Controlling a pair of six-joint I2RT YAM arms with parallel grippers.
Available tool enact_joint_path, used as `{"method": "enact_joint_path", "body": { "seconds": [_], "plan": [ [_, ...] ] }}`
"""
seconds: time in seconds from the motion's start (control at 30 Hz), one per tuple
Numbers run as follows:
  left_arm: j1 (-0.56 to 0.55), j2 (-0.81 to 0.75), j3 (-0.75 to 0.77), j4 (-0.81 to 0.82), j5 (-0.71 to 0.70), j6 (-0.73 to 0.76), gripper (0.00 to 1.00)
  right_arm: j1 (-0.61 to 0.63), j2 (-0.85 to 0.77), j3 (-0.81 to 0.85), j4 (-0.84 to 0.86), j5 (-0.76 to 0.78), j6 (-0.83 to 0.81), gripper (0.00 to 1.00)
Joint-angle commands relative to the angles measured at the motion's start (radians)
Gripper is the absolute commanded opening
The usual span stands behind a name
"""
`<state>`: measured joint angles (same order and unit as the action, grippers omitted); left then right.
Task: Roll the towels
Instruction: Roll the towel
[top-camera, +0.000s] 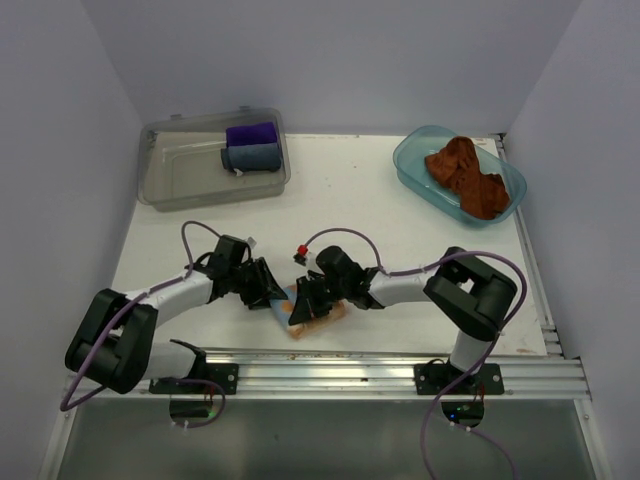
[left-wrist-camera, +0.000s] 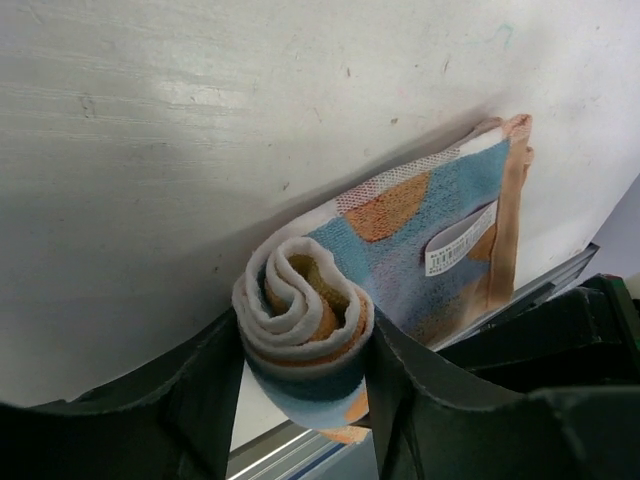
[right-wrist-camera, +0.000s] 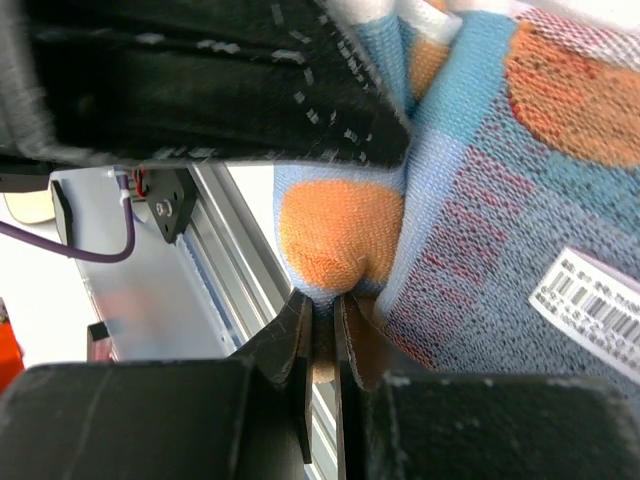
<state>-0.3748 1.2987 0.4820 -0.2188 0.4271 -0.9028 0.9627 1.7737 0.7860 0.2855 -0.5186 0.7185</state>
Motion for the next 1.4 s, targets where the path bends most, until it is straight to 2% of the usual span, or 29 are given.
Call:
{"method": "enact_joint_path", "body": {
  "seconds": [0.0, 0.07, 0.1, 0.17, 0.2, 0.3, 0.33, 0.4, 0.47, 0.5, 0.53, 0.6, 0.7, 0.87, 1.07, 1.37],
  "plan": [
    [-0.019, 0.037, -0.006, 0.078, 0.015, -0.005, 0.42, -0.001, 0.004, 0.028, -0.052, -0.018, -0.023, 0.0],
    [-0.024, 0.045, -0.005, 0.079, 0.015, -0.011, 0.35, -0.001, -0.003, 0.045, -0.106, -0.001, -0.042, 0.01],
    [-0.027, 0.047, -0.005, 0.079, 0.015, -0.013, 0.3, -0.001, -0.01, 0.05, -0.124, 0.008, -0.05, 0.07],
    [-0.029, 0.042, -0.002, 0.073, 0.013, -0.019, 0.28, -0.001, -0.046, 0.067, -0.198, 0.049, -0.074, 0.27],
    [-0.029, 0.039, -0.002, 0.064, 0.007, -0.018, 0.26, -0.001, -0.069, 0.071, -0.221, 0.069, -0.085, 0.46],
    [-0.029, 0.031, 0.001, 0.044, -0.005, -0.019, 0.25, -0.001, -0.18, 0.085, -0.354, 0.21, -0.129, 0.61],
    [-0.029, 0.028, 0.003, 0.041, -0.008, -0.019, 0.25, -0.001, -0.235, 0.088, -0.414, 0.248, -0.145, 0.62],
    [-0.029, 0.027, 0.001, 0.035, -0.01, -0.019, 0.25, -0.004, -0.275, 0.087, -0.456, 0.34, -0.152, 0.63],
    [-0.029, 0.025, 0.001, 0.029, -0.011, -0.018, 0.24, -0.012, -0.313, 0.082, -0.514, 0.399, -0.149, 0.55],
    [-0.029, 0.022, 0.003, 0.021, -0.017, -0.018, 0.24, -0.015, -0.319, 0.082, -0.535, 0.46, -0.133, 0.49],
    [-0.029, 0.019, 0.001, 0.016, -0.019, -0.019, 0.24, -0.022, -0.324, 0.081, -0.57, 0.483, -0.123, 0.35],
    [-0.029, 0.01, 0.001, 0.006, -0.025, -0.021, 0.24, -0.025, -0.312, 0.085, -0.611, 0.541, -0.102, 0.24],
    [-0.029, -0.001, 0.004, -0.008, -0.034, -0.019, 0.24, -0.025, -0.266, 0.09, -0.654, 0.591, -0.09, 0.22],
    [-0.03, -0.013, 0.012, -0.04, -0.028, 0.013, 0.23, -0.025, -0.188, 0.085, -0.615, 0.64, -0.114, 0.19],
    [-0.03, -0.035, 0.009, -0.119, -0.039, 0.073, 0.22, -0.025, -0.056, 0.156, -0.605, 0.701, -0.175, 0.15],
    [-0.032, -0.026, 0.018, -0.116, -0.031, 0.077, 0.22, -0.025, 0.058, 0.277, -0.6, 0.723, -0.26, 0.11]
  ]
}}
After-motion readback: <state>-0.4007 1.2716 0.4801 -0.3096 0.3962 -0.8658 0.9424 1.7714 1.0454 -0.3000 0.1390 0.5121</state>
